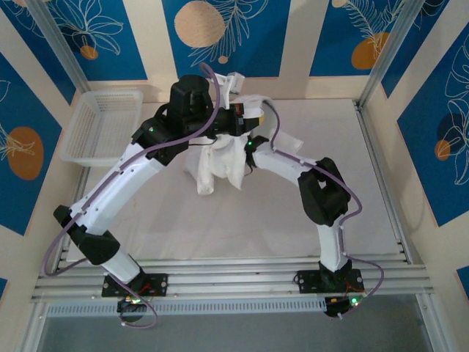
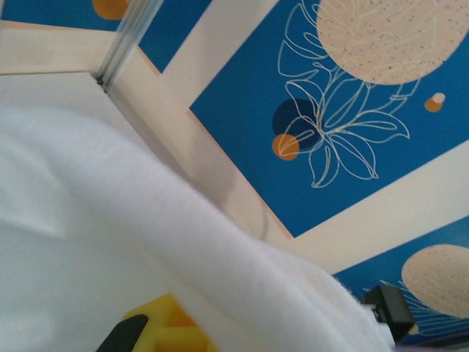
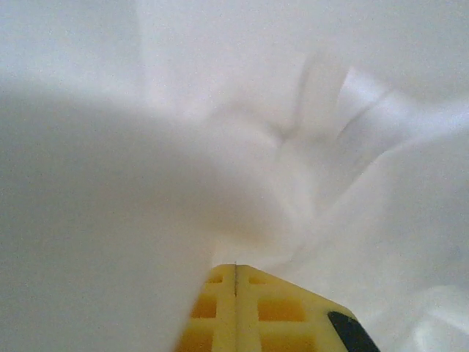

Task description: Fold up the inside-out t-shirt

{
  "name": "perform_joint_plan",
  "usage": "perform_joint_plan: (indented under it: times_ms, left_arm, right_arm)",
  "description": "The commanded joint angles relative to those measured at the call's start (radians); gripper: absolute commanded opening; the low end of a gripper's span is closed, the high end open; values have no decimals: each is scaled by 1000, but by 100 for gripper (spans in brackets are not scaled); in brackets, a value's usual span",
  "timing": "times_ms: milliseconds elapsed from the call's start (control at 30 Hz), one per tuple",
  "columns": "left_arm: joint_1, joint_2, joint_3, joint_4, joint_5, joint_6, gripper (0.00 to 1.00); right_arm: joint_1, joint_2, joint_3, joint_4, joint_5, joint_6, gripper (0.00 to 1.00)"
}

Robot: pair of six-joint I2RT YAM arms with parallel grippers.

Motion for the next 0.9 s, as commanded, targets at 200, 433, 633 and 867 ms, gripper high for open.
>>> perform_joint_plan:
  times_ms: [200,433,633,867]
  left_arm:
    - [-121,-23,160,-6,126,98,0]
    - [-150,-136,87,-31,-24,250,0]
    - [-197,-178,91,29,70,312,0]
    - [-282,-115,301,-156,55,439,0]
  right_arm:
    - [-21,262,312,-215,-43,47,0]
    - [-11,200,459,-292,-49,-25,0]
    - [-17,248,416,-299,5,-54,0]
    - [-26,430,504,-488,-46,-88,0]
